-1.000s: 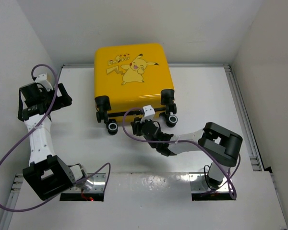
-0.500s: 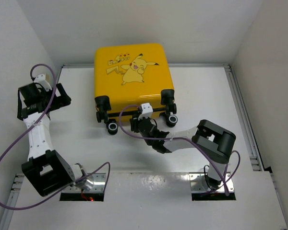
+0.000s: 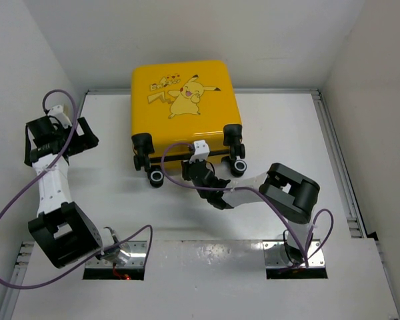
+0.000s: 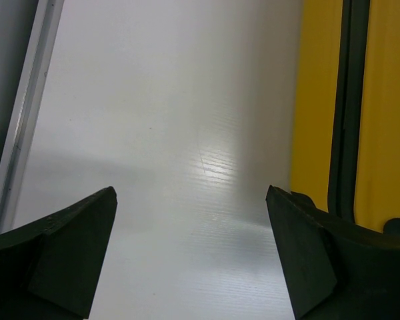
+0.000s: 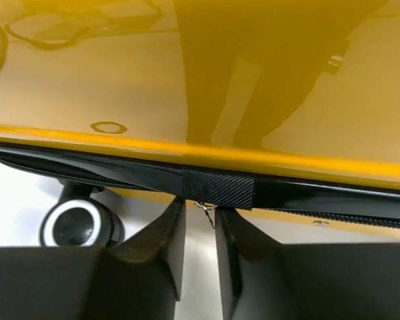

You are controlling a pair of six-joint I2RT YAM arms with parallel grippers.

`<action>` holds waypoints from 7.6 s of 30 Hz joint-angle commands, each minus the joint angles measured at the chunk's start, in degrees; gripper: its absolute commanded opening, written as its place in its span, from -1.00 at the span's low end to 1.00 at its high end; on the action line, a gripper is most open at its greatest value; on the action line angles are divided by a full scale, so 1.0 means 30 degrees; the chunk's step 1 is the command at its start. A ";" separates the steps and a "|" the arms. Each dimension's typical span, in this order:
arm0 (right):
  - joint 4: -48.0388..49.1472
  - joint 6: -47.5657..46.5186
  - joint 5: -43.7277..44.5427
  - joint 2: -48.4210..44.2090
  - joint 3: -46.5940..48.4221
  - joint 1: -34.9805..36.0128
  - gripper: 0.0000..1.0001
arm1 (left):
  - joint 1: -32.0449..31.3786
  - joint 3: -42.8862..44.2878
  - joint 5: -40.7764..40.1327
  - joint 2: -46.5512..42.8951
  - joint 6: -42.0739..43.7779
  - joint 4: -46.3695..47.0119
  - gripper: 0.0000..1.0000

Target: Pack the luggage

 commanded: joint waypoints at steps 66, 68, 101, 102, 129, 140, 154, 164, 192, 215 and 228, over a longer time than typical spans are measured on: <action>0.0501 -0.1700 0.0501 -0.1050 -0.0358 -0.1533 -1.00 | -1.1325 0.0967 -0.3944 0.2049 -0.5249 -0.4379 -0.98; 0.0181 -0.1672 0.0589 -0.1517 -0.0999 -0.1796 -1.00 | -1.1120 0.0967 -0.4324 0.2049 -0.5249 -0.4379 -1.00; 0.2983 -0.3573 -0.3419 -0.6326 -0.8358 -1.3656 -1.00 | -0.7751 0.3719 -0.8398 0.7557 -0.4958 -0.5317 -1.00; 0.3542 -0.3894 -0.4700 -0.6122 -0.8154 -1.3895 -1.00 | -0.7751 0.4185 -0.8804 0.7847 -0.4782 -0.5317 -1.00; 0.3548 -0.7238 -1.2389 0.6239 0.8476 -1.8819 -1.00 | -0.9069 1.0340 -1.3964 1.3856 0.0581 -0.2123 -1.00; 0.0534 -0.6359 -1.2388 1.3329 1.9498 -1.8966 -1.00 | -0.9626 1.2715 -1.3935 1.5467 0.0991 -0.1948 -1.00; 0.0761 -0.5304 -1.3384 1.3896 2.0035 -1.8468 -1.00 | -0.9626 1.3567 -1.0217 1.4240 -0.0999 -0.1129 0.56; 0.2842 -0.4719 -1.4496 1.1138 1.4938 -1.7414 -1.00 | -0.8866 0.8616 -0.7726 0.7941 -0.1030 0.5784 0.99; 0.5715 -0.3312 -1.7984 0.7651 0.9867 -1.2639 -1.00 | -0.6022 0.7650 -0.0138 0.3839 0.1570 0.3183 0.99; 0.1616 -0.2635 -1.3416 0.3107 0.5322 -1.0407 -1.00 | -1.0329 0.7678 0.2796 0.2079 1.1128 -0.8393 0.99; 0.3019 -0.3897 -1.6021 0.5657 0.7783 -1.1348 -1.00 | -1.0153 0.6565 0.2179 0.1698 1.0952 -0.7016 0.99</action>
